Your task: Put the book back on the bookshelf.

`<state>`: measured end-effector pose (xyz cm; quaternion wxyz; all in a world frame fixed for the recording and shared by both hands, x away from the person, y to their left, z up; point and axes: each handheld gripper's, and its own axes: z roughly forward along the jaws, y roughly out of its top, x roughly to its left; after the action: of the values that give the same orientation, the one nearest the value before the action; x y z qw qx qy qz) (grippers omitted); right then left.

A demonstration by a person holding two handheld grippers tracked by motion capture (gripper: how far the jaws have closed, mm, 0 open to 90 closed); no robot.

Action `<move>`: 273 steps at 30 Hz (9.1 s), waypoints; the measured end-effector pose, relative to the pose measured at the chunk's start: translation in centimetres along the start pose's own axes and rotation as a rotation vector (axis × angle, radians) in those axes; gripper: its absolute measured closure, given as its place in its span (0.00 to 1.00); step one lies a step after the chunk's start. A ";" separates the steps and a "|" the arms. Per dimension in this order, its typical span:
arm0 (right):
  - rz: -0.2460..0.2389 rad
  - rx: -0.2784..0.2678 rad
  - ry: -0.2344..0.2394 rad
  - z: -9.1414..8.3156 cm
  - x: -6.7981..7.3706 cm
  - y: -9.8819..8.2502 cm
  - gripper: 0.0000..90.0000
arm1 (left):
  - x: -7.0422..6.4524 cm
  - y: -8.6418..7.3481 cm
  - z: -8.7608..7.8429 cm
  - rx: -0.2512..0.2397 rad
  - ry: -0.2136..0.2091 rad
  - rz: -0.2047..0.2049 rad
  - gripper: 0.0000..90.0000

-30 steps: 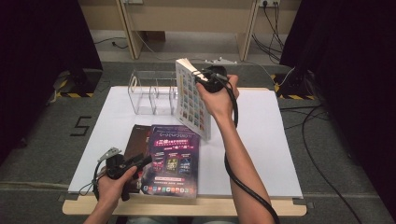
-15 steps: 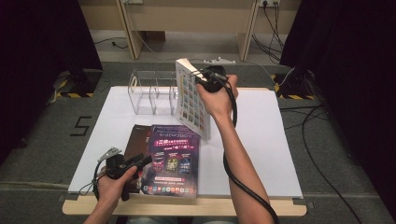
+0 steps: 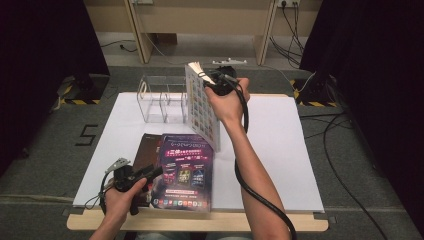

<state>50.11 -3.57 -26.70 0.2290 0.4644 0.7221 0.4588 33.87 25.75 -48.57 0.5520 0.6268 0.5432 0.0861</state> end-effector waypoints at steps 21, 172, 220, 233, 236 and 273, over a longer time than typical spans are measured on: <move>0.069 -0.114 -0.058 1.7 1.8 1.6 0.83 | 0.3 0.2 -0.4 -0.014 -0.002 -0.011 0.50; 0.129 -0.138 -0.172 8.5 0.2 0.0 0.82 | 0.5 0.0 -0.2 0.000 -0.006 -0.005 0.51; 0.111 -0.138 -0.058 3.3 0.8 -3.1 0.61 | 0.6 -0.2 0.1 0.015 0.028 0.013 0.48; 0.104 -0.132 -0.023 1.4 0.9 -4.6 0.61 | 0.6 -0.2 0.1 0.018 0.033 0.016 0.48; 0.103 -0.126 -0.014 0.9 0.8 -5.2 0.61 | 0.7 -0.2 0.2 0.019 0.037 0.018 0.48; 0.224 0.239 0.056 2.8 -2.1 -17.2 0.64 | 0.9 3.1 3.5 0.076 0.068 0.065 0.49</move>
<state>45.30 -6.70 -43.33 0.0995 0.5531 0.7212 0.4051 38.49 24.97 -47.86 0.5060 0.6611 0.5440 0.1047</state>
